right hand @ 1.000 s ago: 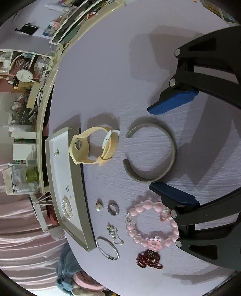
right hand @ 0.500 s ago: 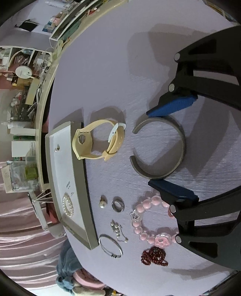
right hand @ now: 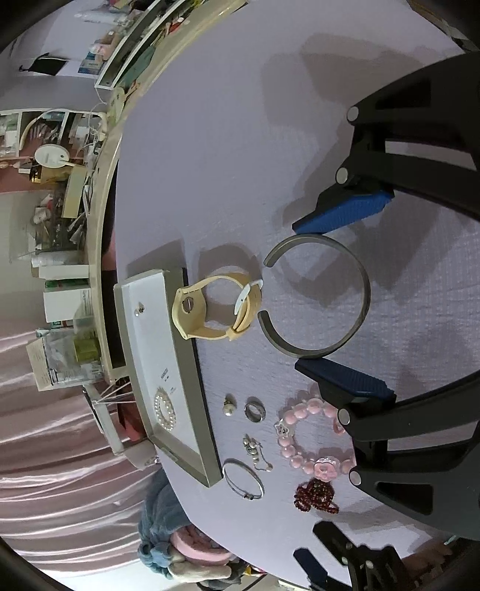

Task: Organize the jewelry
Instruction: 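Carry the grey cuff to the tray while the left tool carries the dark red bracelet, then open both tools in the tray and pull them back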

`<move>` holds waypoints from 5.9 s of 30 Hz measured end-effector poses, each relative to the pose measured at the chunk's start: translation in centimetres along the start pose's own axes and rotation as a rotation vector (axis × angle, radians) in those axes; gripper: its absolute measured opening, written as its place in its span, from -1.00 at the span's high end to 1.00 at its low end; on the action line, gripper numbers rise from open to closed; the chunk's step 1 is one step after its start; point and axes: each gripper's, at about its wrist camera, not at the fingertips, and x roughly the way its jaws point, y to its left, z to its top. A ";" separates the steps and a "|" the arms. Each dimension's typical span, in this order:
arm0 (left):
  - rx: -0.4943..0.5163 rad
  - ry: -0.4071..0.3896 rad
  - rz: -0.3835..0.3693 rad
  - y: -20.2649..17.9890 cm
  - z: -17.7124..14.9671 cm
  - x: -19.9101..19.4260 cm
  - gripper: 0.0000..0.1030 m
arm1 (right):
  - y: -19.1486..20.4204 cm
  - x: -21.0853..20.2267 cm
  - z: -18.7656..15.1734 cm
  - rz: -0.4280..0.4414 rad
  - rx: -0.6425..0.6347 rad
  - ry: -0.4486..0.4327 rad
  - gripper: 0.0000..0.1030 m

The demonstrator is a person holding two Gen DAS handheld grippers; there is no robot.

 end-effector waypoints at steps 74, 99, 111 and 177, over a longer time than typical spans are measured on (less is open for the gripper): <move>-0.027 -0.299 -0.175 0.9 18.5 -6.0 0.84 | 3.0 3.4 14.9 0.105 -0.090 -0.087 -0.34; -0.059 -0.142 -0.162 1.5 21.0 5.9 0.84 | -0.3 10.8 16.5 0.103 -0.068 0.059 -0.70; -0.081 -0.080 -0.129 0.7 21.6 11.2 0.77 | -2.2 9.6 15.5 0.113 -0.075 0.026 -0.70; -0.147 -0.223 0.038 8.4 1.1 -7.6 -0.81 | 6.8 2.1 -0.7 0.142 -0.216 0.076 0.26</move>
